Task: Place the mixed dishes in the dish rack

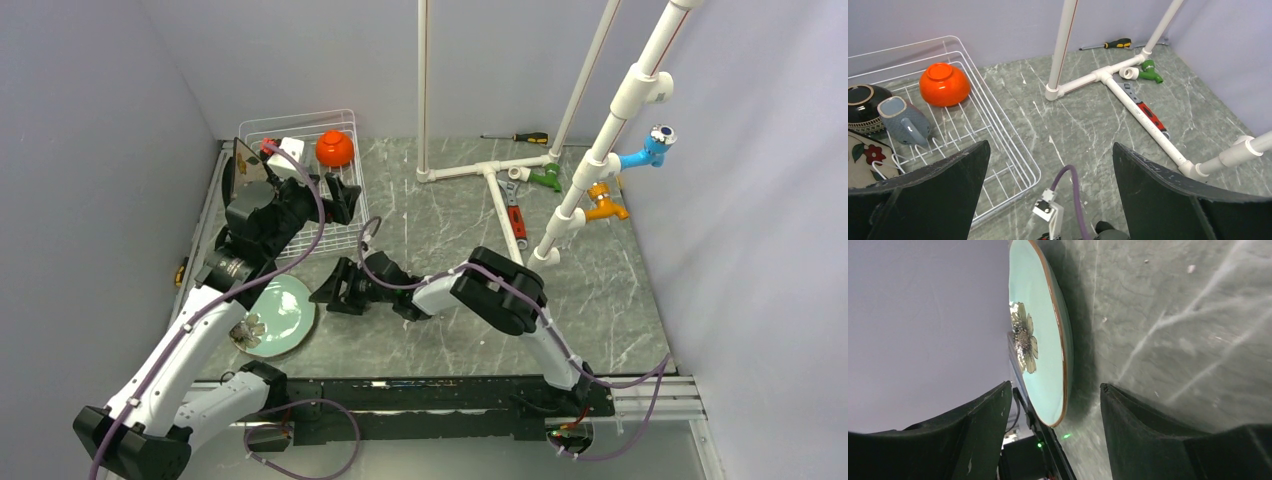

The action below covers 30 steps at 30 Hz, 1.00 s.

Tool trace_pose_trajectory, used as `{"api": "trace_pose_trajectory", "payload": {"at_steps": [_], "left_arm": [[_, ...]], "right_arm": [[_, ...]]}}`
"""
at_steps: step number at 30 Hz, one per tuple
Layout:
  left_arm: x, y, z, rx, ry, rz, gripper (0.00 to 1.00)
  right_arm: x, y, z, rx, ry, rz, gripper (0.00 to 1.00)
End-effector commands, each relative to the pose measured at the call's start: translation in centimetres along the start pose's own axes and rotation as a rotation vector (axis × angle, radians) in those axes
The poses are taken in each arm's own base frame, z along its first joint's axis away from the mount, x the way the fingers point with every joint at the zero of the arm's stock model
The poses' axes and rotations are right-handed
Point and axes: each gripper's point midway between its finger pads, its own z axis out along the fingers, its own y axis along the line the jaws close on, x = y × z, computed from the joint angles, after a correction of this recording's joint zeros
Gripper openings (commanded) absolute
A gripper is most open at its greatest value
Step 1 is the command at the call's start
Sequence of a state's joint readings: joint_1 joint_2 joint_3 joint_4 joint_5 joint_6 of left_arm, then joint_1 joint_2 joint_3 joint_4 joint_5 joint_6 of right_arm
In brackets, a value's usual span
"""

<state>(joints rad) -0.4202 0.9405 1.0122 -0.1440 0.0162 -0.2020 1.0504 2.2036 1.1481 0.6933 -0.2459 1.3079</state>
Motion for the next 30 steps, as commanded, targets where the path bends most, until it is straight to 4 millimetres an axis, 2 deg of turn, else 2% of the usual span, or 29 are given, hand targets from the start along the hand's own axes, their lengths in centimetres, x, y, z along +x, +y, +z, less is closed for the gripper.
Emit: {"api": "trace_pose_trajectory", "payload": {"at_steps": [1, 7, 12, 14, 17, 21, 25, 30], "left_arm": [[-2.9, -1.4, -0.9, 0.052, -0.075, -0.023, 0.97], [-3.1, -1.0, -1.1, 0.032, -0.08, -0.021, 0.97], [-2.9, -1.1, -0.9, 0.036, -0.073, -0.026, 0.97], [-2.9, -1.1, -0.9, 0.037, -0.074, -0.027, 0.97], [-2.9, -1.1, -0.8, 0.038, -0.07, -0.028, 0.97], [-2.6, -1.0, -0.6, 0.036, -0.063, -0.027, 0.97], [-2.3, -1.0, -0.3, 0.039, -0.052, -0.023, 0.96], [-2.0, -1.2, -0.1, 0.047, -0.041, -0.028, 0.96]], "right_arm": [[1.1, -2.2, 2.0, 0.063, 0.006, 0.065, 0.66], [2.0, -3.7, 4.1, 0.074, 0.043, 0.1, 0.59], [2.6, -4.2, 5.0, 0.081, 0.06, 0.094, 0.47], [2.7, -4.0, 5.1, 0.065, 0.065, 0.086, 0.38], [2.8, -3.7, 4.9, 0.039, 0.066, 0.088, 0.17], [2.3, -2.6, 4.2, -0.006, 0.058, 0.081, 0.0], [1.1, -0.4, 2.3, -0.107, 0.049, 0.093, 0.0], [-0.1, 1.7, -1.2, -0.194, 0.023, 0.083, 0.0]]}}
